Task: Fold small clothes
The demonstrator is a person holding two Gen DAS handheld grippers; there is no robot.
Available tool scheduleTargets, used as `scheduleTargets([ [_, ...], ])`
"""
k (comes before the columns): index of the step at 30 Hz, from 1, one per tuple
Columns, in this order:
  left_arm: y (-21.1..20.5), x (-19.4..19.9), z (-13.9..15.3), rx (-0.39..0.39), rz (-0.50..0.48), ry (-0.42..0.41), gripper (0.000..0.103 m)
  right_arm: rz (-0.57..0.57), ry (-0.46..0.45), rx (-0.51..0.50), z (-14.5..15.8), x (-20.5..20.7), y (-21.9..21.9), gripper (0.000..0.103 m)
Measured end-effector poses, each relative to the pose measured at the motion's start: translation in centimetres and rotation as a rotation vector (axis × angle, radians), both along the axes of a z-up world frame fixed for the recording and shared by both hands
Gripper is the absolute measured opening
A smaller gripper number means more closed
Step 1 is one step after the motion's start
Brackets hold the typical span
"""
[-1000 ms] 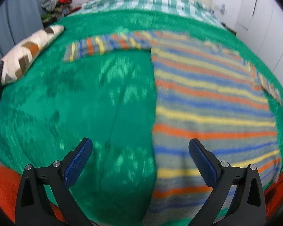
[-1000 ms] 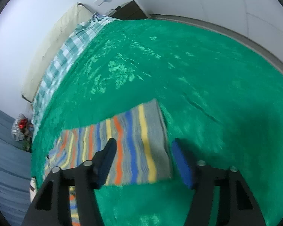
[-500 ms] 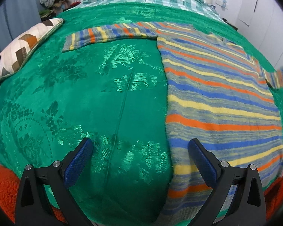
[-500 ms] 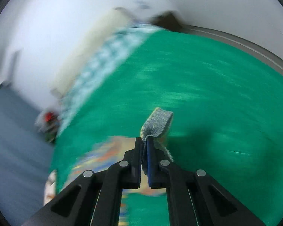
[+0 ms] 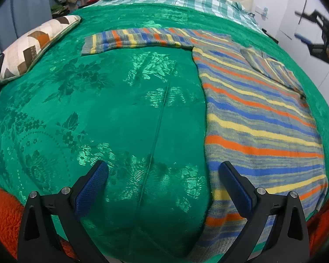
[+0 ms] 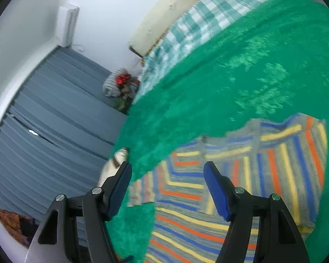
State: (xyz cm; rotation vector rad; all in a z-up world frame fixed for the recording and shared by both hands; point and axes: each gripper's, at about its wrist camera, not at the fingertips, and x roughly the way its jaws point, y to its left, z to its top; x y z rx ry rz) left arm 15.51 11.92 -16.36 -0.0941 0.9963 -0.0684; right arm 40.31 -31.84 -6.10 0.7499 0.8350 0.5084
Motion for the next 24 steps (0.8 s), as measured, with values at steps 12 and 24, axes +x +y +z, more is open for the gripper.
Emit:
scheduleTargets([
  [12, -0.5, 0.4, -0.7, 0.029, -0.009, 0.014, 0.102, -0.195, 0.34, -0.205, -13.5, -5.7, -9.4, 0.032],
  [24, -0.6, 0.2, -0.7, 0.028, -0.03, 0.021, 0.102, -0.27, 0.172, -0.503, -7.6, -21.5, -8.6, 0.061],
])
